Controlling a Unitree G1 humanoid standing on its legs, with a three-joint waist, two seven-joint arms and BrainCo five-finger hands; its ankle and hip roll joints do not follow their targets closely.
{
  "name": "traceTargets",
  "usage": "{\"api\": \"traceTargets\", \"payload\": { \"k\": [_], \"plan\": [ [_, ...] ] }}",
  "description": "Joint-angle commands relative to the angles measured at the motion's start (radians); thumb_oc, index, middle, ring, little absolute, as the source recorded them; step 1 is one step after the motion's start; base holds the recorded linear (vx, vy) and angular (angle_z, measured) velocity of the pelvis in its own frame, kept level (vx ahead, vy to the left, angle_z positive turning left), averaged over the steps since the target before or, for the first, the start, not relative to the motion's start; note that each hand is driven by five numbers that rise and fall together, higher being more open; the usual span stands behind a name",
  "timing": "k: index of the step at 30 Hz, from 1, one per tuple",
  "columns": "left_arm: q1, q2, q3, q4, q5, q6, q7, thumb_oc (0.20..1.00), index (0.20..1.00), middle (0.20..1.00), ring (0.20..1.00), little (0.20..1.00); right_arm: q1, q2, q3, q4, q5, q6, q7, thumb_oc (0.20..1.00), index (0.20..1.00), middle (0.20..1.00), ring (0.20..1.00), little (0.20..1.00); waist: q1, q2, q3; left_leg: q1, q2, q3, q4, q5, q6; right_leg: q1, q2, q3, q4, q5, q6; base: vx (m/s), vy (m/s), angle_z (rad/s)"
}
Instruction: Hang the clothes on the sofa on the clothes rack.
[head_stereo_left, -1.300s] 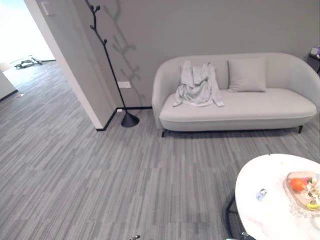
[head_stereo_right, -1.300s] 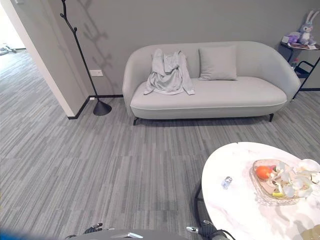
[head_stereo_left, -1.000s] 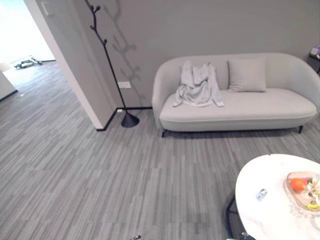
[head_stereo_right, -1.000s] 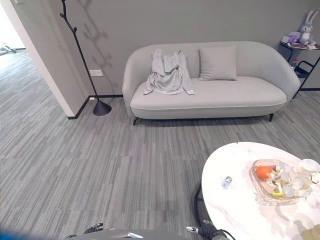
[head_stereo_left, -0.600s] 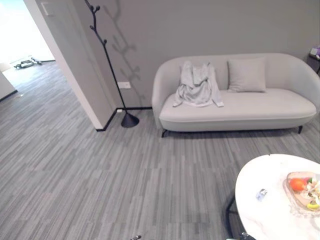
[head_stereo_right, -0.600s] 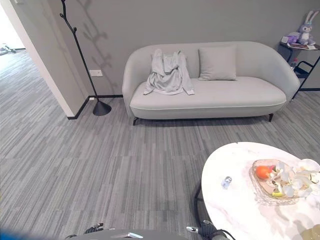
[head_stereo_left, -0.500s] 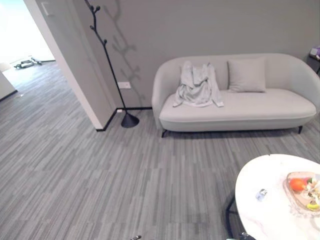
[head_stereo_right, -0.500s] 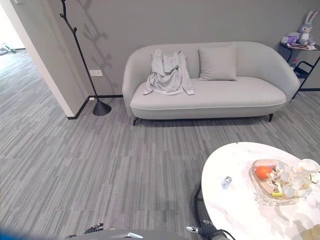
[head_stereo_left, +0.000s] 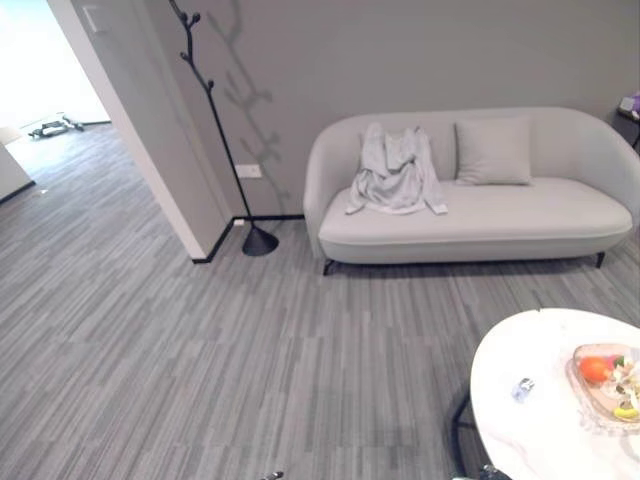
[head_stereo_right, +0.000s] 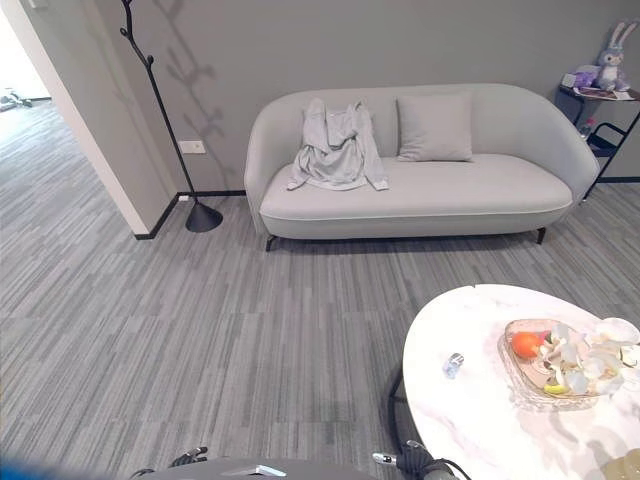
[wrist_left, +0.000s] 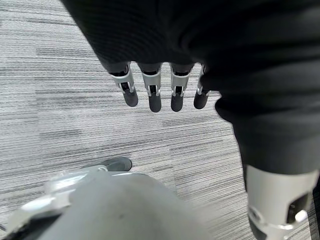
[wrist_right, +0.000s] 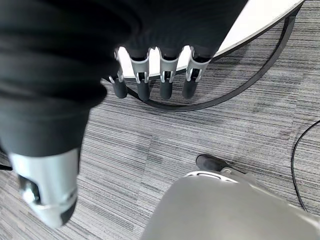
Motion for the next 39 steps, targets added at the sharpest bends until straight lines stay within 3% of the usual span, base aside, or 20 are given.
{"api": "traceTargets", "payload": {
  "k": [1, 8, 11, 13, 16, 18, 20, 21, 22, 23, 25, 29, 31, 32, 33, 34, 36, 37, 38, 39],
  "plan": [
    [-0.095, 0.027, 0.004, 0.031, 0.011, -0.028, 0.009, 1.0, 1.0, 1.0, 1.0, 1.0, -0.078, 0.01, 0.029, 0.019, 0.002, -0.017, 0.001, 1.0, 1.0, 1.0, 1.0, 1.0, -0.005, -0.062, 0.033, 0.051, 0.001, -0.011, -0.018, -0.069, -0.017, 0.055, -0.095, 0.02, -0.108, 0.062, 0.121, 0.02, 0.037, -0.01],
    [-0.109, 0.03, 0.002, 0.021, -0.001, -0.027, 0.008, 1.0, 1.0, 1.0, 1.0, 1.0, -0.098, 0.007, 0.026, 0.025, 0.011, -0.011, 0.006, 1.0, 1.0, 1.0, 1.0, 1.0, 0.0, -0.075, 0.041, 0.027, -0.009, -0.001, -0.018, -0.072, 0.004, 0.028, -0.109, 0.028, -0.106, 0.084, 0.136, 0.01, 0.054, -0.06],
    [-0.123, 0.037, -0.002, 0.013, -0.004, -0.027, 0.007, 1.0, 1.0, 1.0, 1.0, 1.0, -0.119, 0.005, 0.024, 0.02, 0.016, -0.01, 0.007, 1.0, 1.0, 1.0, 1.0, 1.0, 0.005, -0.063, 0.063, 0.004, -0.02, 0.003, -0.018, -0.071, 0.032, -0.072, -0.128, 0.045, 0.044, 0.071, 0.15, -0.05, 0.152, -0.19],
    [-0.13, 0.04, -0.007, 0.011, -0.004, -0.022, 0.002, 1.0, 1.0, 1.0, 1.0, 1.0, -0.121, 0.005, 0.015, 0.02, 0.025, -0.007, 0.015, 1.0, 1.0, 1.0, 1.0, 1.0, -0.004, -0.057, 0.087, 0.004, -0.048, -0.012, -0.018, -0.073, 0.069, -0.197, -0.156, 0.08, 0.264, 0.138, 0.176, 0.0, 0.233, -0.22],
    [-0.144, 0.046, -0.029, 0.011, 0.024, -0.016, -0.001, 1.0, 1.0, 1.0, 1.0, 1.0, -0.118, 0.009, 0.014, 0.025, 0.037, -0.005, 0.016, 1.0, 1.0, 1.0, 1.0, 1.0, -0.017, -0.046, 0.119, 0.019, -0.058, -0.015, -0.015, -0.082, 0.095, -0.287, -0.168, 0.093, 0.451, 0.173, 0.153, 0.06, 0.14, -0.05],
    [-0.145, 0.045, -0.033, 0.009, 0.025, -0.016, -0.001, 1.0, 1.0, 1.0, 1.0, 1.0, -0.115, 0.011, 0.009, 0.025, 0.043, -0.005, 0.016, 1.0, 1.0, 1.0, 1.0, 1.0, -0.017, -0.04, 0.125, 0.023, -0.056, -0.017, -0.012, -0.087, 0.095, -0.312, -0.171, 0.091, 0.49, 0.166, 0.148, 0.1, 0.053, 0.13],
    [-0.147, 0.044, -0.035, -0.001, 0.014, -0.022, 0.0, 1.0, 1.0, 1.0, 1.0, 1.0, -0.104, 0.009, -0.002, 0.024, 0.051, -0.006, 0.015, 1.0, 1.0, 1.0, 1.0, 1.0, -0.026, -0.035, 0.128, 0.05, -0.051, -0.029, -0.018, -0.105, 0.082, -0.323, -0.173, 0.066, 0.416, 0.135, 0.138, 0.29, -0.037, 0.14],
    [-0.152, 0.042, -0.037, -0.003, 0.003, -0.028, 0.002, 1.0, 1.0, 1.0, 1.0, 1.0, -0.1, 0.006, -0.012, 0.03, 0.055, -0.006, 0.014, 1.0, 1.0, 1.0, 1.0, 1.0, -0.037, -0.04, 0.125, 0.073, -0.05, -0.042, -0.018, -0.137, 0.067, -0.323, -0.164, 0.055, 0.265, 0.129, 0.142, 0.31, -0.077, 0.15],
    [-0.152, 0.042, -0.037, -0.003, 0.003, -0.028, 0.002, 1.0, 1.0, 1.0, 1.0, 1.0, -0.1, 0.006, -0.012, 0.03, 0.056, -0.006, 0.014, 1.0, 1.0, 1.0, 1.0, 1.0, -0.039, -0.037, 0.13, 0.078, -0.047, -0.044, -0.018, -0.139, 0.066, -0.315, -0.161, 0.051, 0.259, 0.13, 0.142, 0.46, -0.16, 0.12],
    [-0.158, 0.042, -0.035, 0.003, -0.001, -0.034, 0.009, 1.0, 1.0, 1.0, 1.0, 1.0, -0.104, 0.01, -0.015, 0.038, 0.062, -0.005, 0.011, 1.0, 1.0, 1.0, 1.0, 1.0, -0.057, -0.053, 0.131, 0.111, -0.05, -0.055, -0.018, -0.175, 0.051, -0.35, -0.154, 0.047, 0.051, 0.19, 0.169, 0.39, -0.139, 0.05],
    [-0.161, 0.039, -0.025, 0.012, -0.005, -0.035, 0.008, 1.0, 1.0, 1.0, 1.0, 1.0, -0.1, 0.017, -0.023, 0.043, 0.06, 0.0, 0.011, 1.0, 1.0, 1.0, 1.0, 1.0, -0.081, -0.055, 0.135, 0.159, -0.035, -0.065, -0.018, -0.214, 0.033, -0.382, -0.139, 0.027, -0.093, 0.25, 0.197, 0.49, -0.157, 0.04],
    [-0.154, 0.037, -0.022, 0.037, 0.034, -0.036, 0.011, 1.0, 1.0, 1.0, 1.0, 1.0, -0.076, 0.011, -0.04, 0.048, 0.055, 0.003, 0.016, 1.0, 1.0, 1.0, 1.0, 1.0, -0.117, -0.051, 0.12, 0.228, 0.004, -0.084, -0.018, -0.251, 0.006, -0.418, -0.115, 0.019, -0.108, 0.29, 0.2, 0.5, -0.183, 0.02],
    [-0.147, 0.037, -0.019, 0.036, 0.04, -0.034, 0.008, 1.0, 1.0, 1.0, 1.0, 1.0, -0.065, 0.005, -0.039, 0.048, 0.054, 0.003, 0.019, 1.0, 1.0, 1.0, 1.0, 1.0, -0.12, -0.038, 0.105, 0.24, 0.055, -0.077, -0.018, -0.174, -0.016, -0.386, -0.081, 0.007, -0.108, 0.292, 0.178, 0.4, -0.208, 0.24],
    [-0.147, 0.037, -0.019, 0.036, 0.04, -0.034, 0.008, 1.0, 1.0, 1.0, 1.0, 1.0, -0.065, 0.005, -0.039, 0.048, 0.054, 0.003, 0.019, 1.0, 1.0, 1.0, 1.0, 1.0, -0.12, -0.038, 0.105, 0.24, 0.055, -0.077, -0.018, -0.174, -0.016, -0.386, -0.081, 0.007, -0.108, 0.292, 0.178, 0.47, -0.279, 0.4],
    [-0.145, 0.034, -0.013, 0.028, 0.029, -0.033, 0.008, 1.0, 1.0, 1.0, 1.0, 1.0, -0.063, -0.002, -0.04, 0.055, 0.055, -0.003, 0.018, 1.0, 1.0, 1.0, 1.0, 1.0, -0.119, -0.02, 0.092, 0.199, 0.113, -0.062, 0.099, -0.044, -0.056, -0.337, -0.033, 0.008, -0.108, 0.276, 0.142, 0.34, -0.206, 0.43],
    [-0.145, 0.035, -0.013, 0.028, 0.029, -0.033, 0.008, 1.0, 1.0, 1.0, 1.0, 1.0, -0.063, -0.002, -0.04, 0.055, 0.055, -0.003, 0.018, 1.0, 1.0, 1.0, 1.0, 1.0, -0.121, -0.023, 0.09, 0.195, 0.11, -0.064, 0.098, -0.042, -0.055, -0.339, -0.037, 0.007, -0.108, 0.277, 0.143, 0.62, -0.357, 0.55],
    [-0.149, 0.039, -0.012, 0.001, -0.015, -0.025, 0.004, 1.0, 1.0, 1.0, 1.0, 1.0, -0.069, -0.019, -0.046, 0.051, 0.087, -0.011, 0.013, 1.0, 1.0, 1.0, 1.0, 1.0, -0.111, -0.045, 0.094, 0.055, 0.132, -0.067, 0.454, 0.176, -0.067, -0.231, -0.006, 0.029, -0.108, 0.205, 0.066, 0.59, -0.335, 0.24],
    [-0.15, 0.039, -0.012, 0.001, -0.015, -0.025, 0.004, 1.0, 1.0, 1.0, 1.0, 1.0, -0.07, -0.019, -0.046, 0.051, 0.087, -0.011, 0.013, 1.0, 1.0, 1.0, 1.0, 1.0, -0.111, -0.043, 0.095, 0.052, 0.133, -0.069, 0.46, 0.173, -0.068, -0.231, -0.005, 0.027, -0.108, 0.205, 0.065, 0.61, -0.352, -0.33],
    [-0.149, 0.042, 0.0, -0.004, -0.035, -0.026, 0.011, 1.0, 1.0, 1.0, 1.0, 1.0, -0.075, -0.026, -0.037, 0.046, 0.093, -0.014, 0.012, 1.0, 1.0, 1.0, 1.0, 1.0, -0.1, -0.065, 0.104, 0.009, 0.146, -0.046, 0.586, 0.196, -0.046, -0.18, 0.005, 0.058, -0.108, 0.171, 0.036, 0.45, -0.242, -0.4],
    [-0.149, 0.044, 0.008, -0.007, -0.048, -0.027, 0.013, 1.0, 1.0, 1.0, 1.0, 1.0, -0.081, -0.033, -0.037, 0.044, 0.099, -0.013, 0.009, 1.0, 1.0, 1.0, 1.0, 1.0, -0.079, -0.077, 0.118, -0.04, 0.138, -0.031, 0.646, 0.158, -0.031, -0.147, 0.005, 0.077, -0.108, 0.153, 0.026, 0.45, -0.242, -0.2]
  ]
}}
